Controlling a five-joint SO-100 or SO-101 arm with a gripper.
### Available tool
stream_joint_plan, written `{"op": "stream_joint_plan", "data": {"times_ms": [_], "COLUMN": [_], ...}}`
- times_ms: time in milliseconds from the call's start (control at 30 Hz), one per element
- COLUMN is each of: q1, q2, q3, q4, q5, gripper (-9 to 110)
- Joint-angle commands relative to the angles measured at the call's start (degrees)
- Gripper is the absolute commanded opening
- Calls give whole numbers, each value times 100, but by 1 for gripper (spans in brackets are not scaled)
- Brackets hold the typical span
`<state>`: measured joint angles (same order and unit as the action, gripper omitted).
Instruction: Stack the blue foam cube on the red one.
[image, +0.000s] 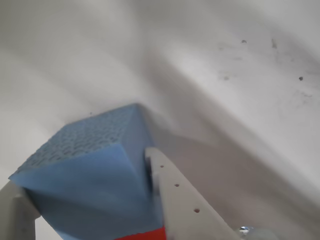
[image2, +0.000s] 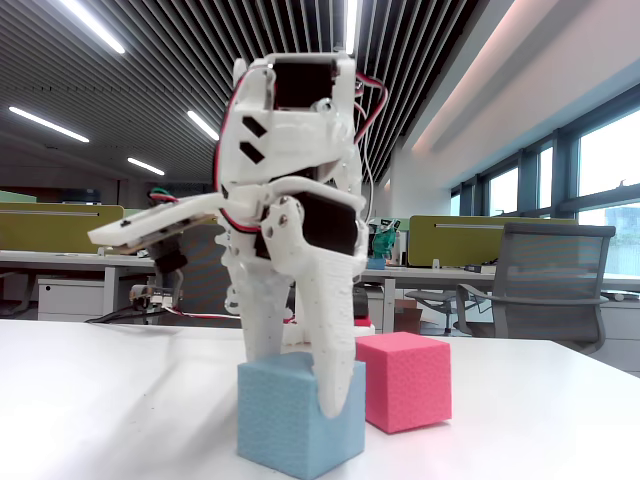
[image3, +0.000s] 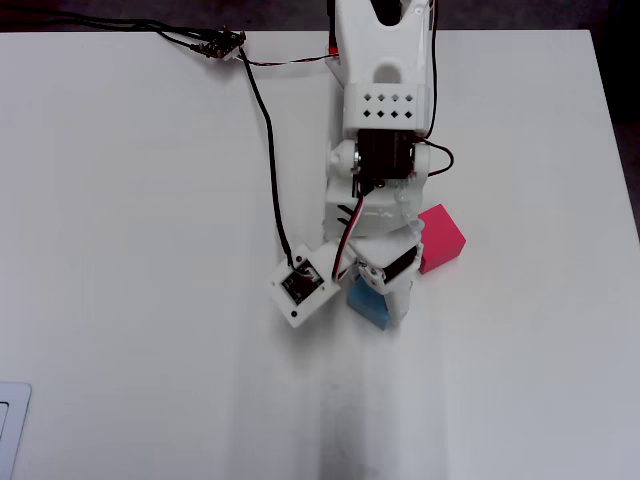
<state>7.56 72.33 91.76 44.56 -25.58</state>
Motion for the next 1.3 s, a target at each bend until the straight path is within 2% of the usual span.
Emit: {"op": "stream_joint_plan", "data": {"times_ms": [0, 500, 1000, 1267], "q1": [-26, -167, -387, -633], "q2": [466, 1354, 2725, 3489], "q3": [-404, -677, -729, -272], "q4": [-44, 237, 1600, 1969], "q5": [176, 1301, 2848, 2988], "gripper": [22, 23, 23, 23]}}
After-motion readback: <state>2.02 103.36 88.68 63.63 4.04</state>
